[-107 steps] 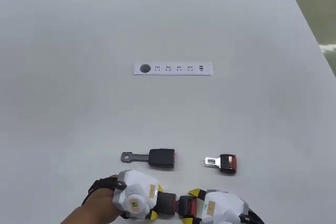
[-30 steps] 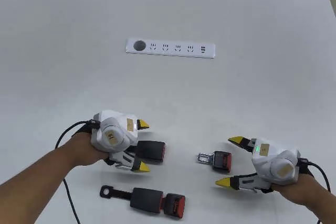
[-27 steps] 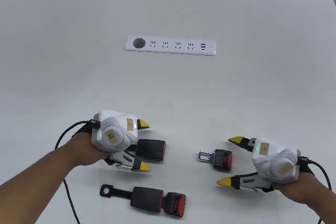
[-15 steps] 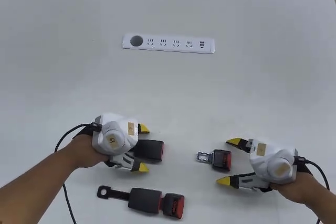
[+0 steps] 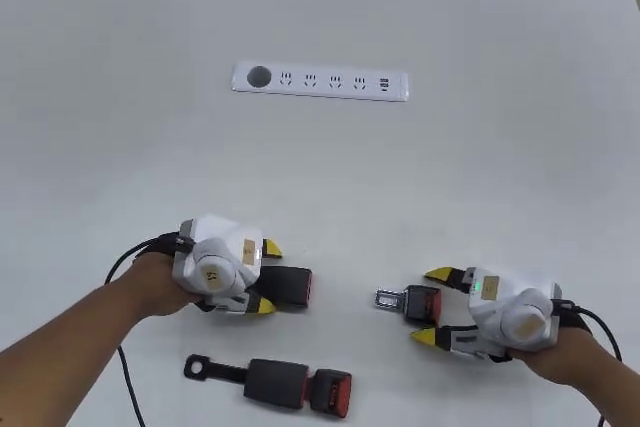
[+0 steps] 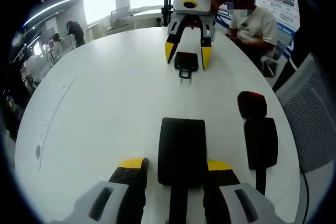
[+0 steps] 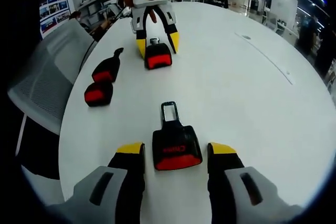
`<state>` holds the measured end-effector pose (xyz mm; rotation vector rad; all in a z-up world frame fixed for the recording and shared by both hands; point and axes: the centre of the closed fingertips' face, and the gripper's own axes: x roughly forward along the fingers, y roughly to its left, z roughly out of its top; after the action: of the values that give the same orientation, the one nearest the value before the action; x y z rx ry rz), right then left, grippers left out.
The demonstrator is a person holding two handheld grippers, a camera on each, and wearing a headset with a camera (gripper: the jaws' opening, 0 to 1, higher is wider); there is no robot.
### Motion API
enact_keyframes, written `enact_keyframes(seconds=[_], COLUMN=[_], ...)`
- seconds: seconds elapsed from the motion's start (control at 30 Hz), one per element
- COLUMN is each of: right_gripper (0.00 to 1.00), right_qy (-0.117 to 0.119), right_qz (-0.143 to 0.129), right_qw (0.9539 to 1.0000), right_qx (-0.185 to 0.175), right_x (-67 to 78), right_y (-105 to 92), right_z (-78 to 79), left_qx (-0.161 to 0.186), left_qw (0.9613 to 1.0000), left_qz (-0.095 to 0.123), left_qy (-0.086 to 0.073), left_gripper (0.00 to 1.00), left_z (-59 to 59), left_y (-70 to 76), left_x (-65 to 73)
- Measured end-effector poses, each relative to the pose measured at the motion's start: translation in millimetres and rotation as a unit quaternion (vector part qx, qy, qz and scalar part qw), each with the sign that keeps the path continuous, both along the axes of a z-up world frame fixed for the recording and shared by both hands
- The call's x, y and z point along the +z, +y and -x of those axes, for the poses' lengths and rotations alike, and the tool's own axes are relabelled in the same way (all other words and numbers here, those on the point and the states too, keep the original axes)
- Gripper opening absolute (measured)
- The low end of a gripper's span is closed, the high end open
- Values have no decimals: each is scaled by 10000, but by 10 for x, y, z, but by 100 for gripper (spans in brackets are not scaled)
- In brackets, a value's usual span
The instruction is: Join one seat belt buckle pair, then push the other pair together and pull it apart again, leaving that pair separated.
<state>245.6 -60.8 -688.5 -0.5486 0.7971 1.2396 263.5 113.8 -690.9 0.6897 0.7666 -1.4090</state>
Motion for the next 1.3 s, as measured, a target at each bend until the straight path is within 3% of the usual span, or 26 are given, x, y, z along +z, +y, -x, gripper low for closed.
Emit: enact_keyframes(seconds=[0.1, 0.2, 0.47, 0.63, 1.0, 1.3], right_gripper=[43, 38, 34, 34, 33, 33], right_qy=[-74, -63, -91, -76, -67, -77], right_qz=[73, 98, 295, 597, 743, 690], right_qw=[9999, 9999, 9990, 9965, 9951, 9955], right_qx=[127, 114, 325, 581, 646, 647], right_x=[-19, -25, -34, -46, 21, 59], right_y=[-9, -17, -31, -33, -7, 138], right_z=[-14, -47, -50, -37, -3, -1], left_qx=[-24, -131, -365, -564, -576, -488], left_qw=[10000, 9999, 9993, 9984, 9983, 9987], left_qz=[11, -46, 10, -67, -132, -155], left_qy=[1, 48, 22, 2, 20, 51], left_gripper=[43, 34, 34, 33, 33, 33], left_z=[-5, 13, -17, -16, -3, -2], left_y=[-4, 8, -12, -17, -25, -28], left_x=[1, -15, -34, -38, -16, -7])
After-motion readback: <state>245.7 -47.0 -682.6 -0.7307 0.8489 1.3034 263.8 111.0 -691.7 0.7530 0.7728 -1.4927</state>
